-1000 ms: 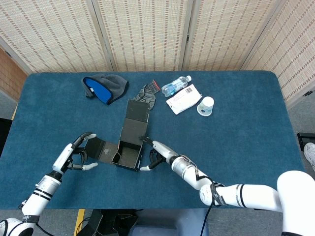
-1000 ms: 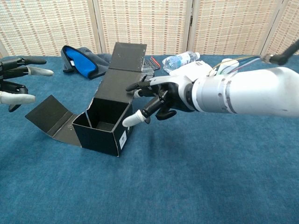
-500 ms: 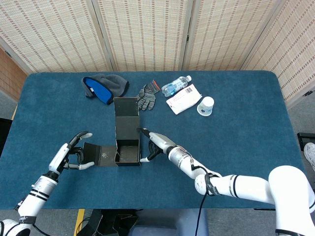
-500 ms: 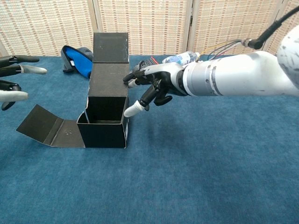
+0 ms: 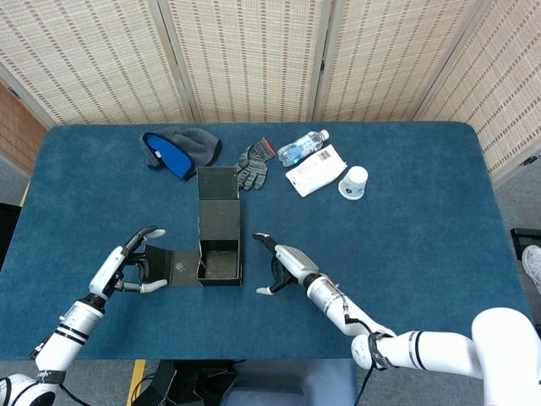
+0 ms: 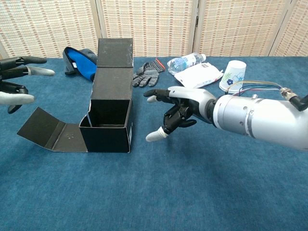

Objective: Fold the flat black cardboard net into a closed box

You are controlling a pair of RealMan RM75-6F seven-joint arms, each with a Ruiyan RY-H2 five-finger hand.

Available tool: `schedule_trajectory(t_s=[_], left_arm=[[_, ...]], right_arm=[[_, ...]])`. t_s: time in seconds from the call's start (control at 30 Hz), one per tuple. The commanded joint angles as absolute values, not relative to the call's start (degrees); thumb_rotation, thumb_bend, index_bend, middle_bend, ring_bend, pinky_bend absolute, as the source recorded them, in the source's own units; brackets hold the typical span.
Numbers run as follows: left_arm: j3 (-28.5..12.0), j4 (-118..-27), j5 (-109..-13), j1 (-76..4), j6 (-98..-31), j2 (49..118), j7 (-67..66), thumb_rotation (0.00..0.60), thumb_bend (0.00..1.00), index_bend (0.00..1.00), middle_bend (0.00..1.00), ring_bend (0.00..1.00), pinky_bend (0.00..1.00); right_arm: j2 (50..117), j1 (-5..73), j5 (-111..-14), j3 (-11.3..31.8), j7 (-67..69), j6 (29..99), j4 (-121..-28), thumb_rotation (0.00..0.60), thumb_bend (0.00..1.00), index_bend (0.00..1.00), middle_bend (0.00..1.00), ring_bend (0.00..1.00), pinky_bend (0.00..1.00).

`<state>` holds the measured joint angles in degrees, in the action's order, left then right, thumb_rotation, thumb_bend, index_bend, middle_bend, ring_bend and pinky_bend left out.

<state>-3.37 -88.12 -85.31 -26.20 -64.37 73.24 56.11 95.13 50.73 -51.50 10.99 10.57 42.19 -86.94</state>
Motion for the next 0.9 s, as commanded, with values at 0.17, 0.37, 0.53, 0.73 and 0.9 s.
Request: schedule_trajectory(t_s=[0.17, 0.37, 0.53, 0.73, 0.9], left_arm=[[-3.34, -88.26, -85.51, -25.59, -65.24, 72.75, 56.78, 0.600, 0.09, 0.10, 0.17, 0.63, 0.69], [-3.18, -88.05, -85.79, -25.17, -65.72, 72.41, 57.63, 0.600, 0.09, 0.10, 0.17, 0.63, 0.69], [-3.11, -87.62, -86.25, -25.28, -65.63, 72.24, 58.62, 0.600, 0.09, 0.10, 0.17, 0.63, 0.69], [-3.03, -87.10, -86.68, -25.36, -65.73, 72.31, 59.40, 0.600, 0.09, 0.10, 0.17, 0.63, 0.69], [-2.98, -86.49, -86.87, -25.28, -65.98, 72.32, 60.22, 0.600, 0.09, 0.10, 0.17, 0.63, 0.69]], right_arm=[[100.86, 51.02, -51.97, 12.92, 10.45, 42.66, -81.38, 0.600, 0.00, 0.00, 0.00, 0.64, 0.99], [103.87, 51.41, -51.85, 13.70, 10.27, 41.34, -77.11, 0.600, 0.00, 0.00, 0.00, 0.64, 0.99], [106.33, 51.83, -51.92, 14.74, 10.46, 40.12, -74.10, 0.600, 0.01, 0.00, 0.03, 0.64, 0.98], [108.79, 52.42, -52.14, 15.71, 10.07, 39.36, -71.39, 0.600, 0.03, 0.00, 0.04, 0.64, 0.98], [110.30, 52.49, -52.43, 16.51, 10.14, 38.99, -69.66, 0.600, 0.06, 0.00, 0.07, 0.65, 0.99]])
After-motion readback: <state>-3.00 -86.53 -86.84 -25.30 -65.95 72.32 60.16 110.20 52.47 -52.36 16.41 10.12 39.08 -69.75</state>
